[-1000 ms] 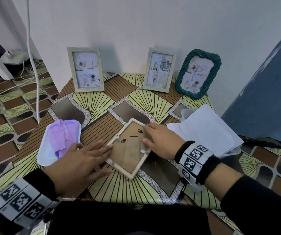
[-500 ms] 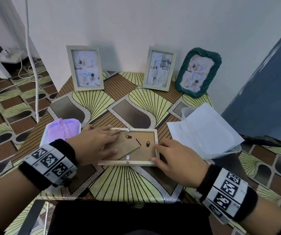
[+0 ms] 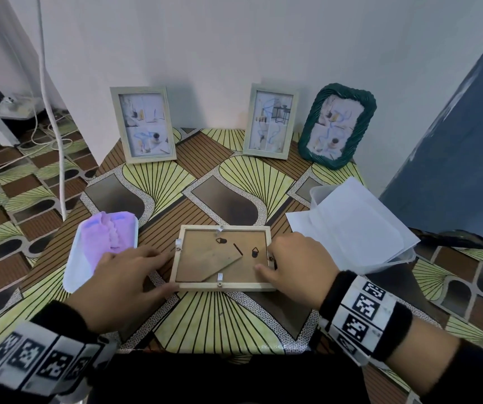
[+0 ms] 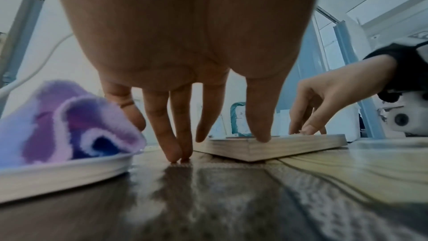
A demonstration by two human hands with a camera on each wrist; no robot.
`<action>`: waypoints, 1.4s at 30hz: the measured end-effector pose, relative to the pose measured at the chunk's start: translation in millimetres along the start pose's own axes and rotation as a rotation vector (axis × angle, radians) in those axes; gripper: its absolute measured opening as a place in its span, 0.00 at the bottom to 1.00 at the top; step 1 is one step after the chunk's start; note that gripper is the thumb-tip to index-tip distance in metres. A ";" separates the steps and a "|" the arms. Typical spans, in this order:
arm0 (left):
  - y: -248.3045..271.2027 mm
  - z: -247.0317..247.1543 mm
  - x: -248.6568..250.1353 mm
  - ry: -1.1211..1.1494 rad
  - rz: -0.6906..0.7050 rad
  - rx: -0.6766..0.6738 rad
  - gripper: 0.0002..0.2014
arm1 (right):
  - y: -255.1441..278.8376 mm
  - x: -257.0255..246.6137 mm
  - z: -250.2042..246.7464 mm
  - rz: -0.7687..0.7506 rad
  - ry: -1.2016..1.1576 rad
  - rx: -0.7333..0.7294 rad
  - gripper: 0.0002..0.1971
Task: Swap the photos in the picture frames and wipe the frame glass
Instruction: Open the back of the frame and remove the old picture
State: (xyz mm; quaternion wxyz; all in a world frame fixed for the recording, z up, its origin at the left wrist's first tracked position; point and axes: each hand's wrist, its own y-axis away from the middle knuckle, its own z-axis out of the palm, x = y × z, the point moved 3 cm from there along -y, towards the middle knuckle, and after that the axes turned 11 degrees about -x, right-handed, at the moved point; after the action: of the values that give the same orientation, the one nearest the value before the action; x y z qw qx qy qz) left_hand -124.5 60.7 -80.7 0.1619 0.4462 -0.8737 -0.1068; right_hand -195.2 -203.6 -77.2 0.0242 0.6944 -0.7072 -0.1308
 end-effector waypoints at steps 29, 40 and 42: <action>-28.7 1.5 16.5 0.101 0.122 0.059 0.30 | -9.5 10.3 -3.0 0.123 -0.056 -0.073 0.19; -31.6 2.8 10.7 0.127 0.157 0.074 0.32 | -7.1 10.5 -4.2 0.077 -0.168 -0.072 0.15; -31.9 3.9 11.1 0.110 0.164 0.079 0.31 | -6.7 12.8 -5.2 0.081 -0.213 -0.069 0.15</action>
State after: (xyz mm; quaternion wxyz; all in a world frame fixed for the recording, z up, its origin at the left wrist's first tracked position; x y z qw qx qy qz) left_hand -108.3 33.3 -92.8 0.2002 0.3845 -0.9005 -0.0340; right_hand -188.0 -217.1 -75.6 -0.0220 0.6462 -0.7283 -0.2270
